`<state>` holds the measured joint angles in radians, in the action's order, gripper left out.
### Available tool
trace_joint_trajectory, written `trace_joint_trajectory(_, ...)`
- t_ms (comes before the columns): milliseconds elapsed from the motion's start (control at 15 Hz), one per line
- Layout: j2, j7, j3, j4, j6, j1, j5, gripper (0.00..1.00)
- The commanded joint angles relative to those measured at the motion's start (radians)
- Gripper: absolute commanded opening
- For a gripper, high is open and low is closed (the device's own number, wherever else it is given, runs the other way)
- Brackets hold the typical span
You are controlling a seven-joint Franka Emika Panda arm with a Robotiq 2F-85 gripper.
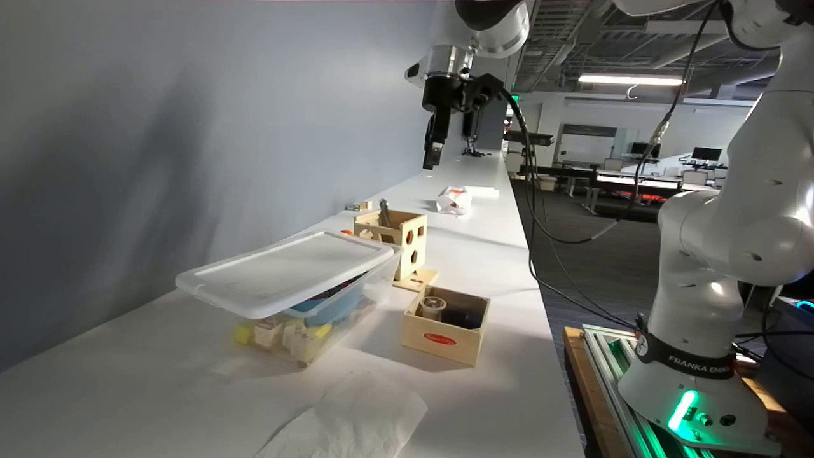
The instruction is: Remove the white lid from the clear container then remove the blue bowl from the container.
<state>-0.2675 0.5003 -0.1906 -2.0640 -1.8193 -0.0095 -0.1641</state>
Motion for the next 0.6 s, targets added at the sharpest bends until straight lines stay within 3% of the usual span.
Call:
trace_joint_trajectory(0,0.0,0.006,0.014,0.002,0.002,-0.01,-0.002,1.0)
trace_joint_trajectory(133,-0.001,0.013,0.013,0.002,0.002,-0.011,-0.001,1.0)
trace_joint_trajectory(533,0.031,0.18,0.108,-0.014,-0.203,0.072,0.006,1.0)
